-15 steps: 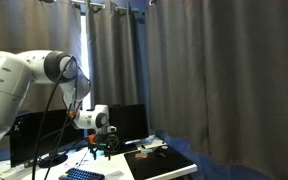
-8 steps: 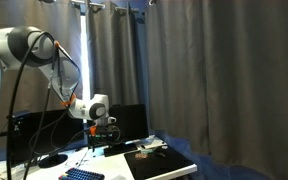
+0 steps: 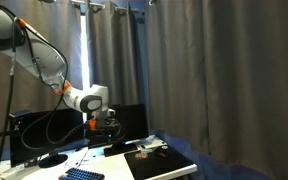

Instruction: Press a button on the right side of the keyboard

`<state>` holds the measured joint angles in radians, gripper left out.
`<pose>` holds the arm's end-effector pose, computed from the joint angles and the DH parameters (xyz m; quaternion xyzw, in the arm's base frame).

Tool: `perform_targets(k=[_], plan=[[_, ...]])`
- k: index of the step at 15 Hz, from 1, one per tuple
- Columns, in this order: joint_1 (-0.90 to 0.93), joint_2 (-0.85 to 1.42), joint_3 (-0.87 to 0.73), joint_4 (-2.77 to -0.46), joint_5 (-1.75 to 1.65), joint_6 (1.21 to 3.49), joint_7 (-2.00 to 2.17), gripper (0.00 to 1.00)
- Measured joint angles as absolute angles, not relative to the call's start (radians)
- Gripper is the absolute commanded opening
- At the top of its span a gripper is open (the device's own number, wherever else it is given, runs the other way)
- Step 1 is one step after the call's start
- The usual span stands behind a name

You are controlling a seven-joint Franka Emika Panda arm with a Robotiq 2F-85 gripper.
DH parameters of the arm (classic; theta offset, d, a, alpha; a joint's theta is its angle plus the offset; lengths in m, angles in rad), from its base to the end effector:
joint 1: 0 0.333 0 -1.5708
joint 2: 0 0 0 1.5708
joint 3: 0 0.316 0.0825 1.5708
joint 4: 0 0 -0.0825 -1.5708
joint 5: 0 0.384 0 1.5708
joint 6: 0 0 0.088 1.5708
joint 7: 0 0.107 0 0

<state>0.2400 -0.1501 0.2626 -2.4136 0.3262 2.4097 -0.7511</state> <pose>0.4244 0.2360 0.3807 -0.8649 -0.4871 -0.0834 0.0879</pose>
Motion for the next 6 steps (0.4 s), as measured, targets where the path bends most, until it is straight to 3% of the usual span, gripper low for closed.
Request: perform_targets(k=[6], plan=[[0.247,-0.178,0.253,-2.434,0.333,2.406,-0.765,1.0]])
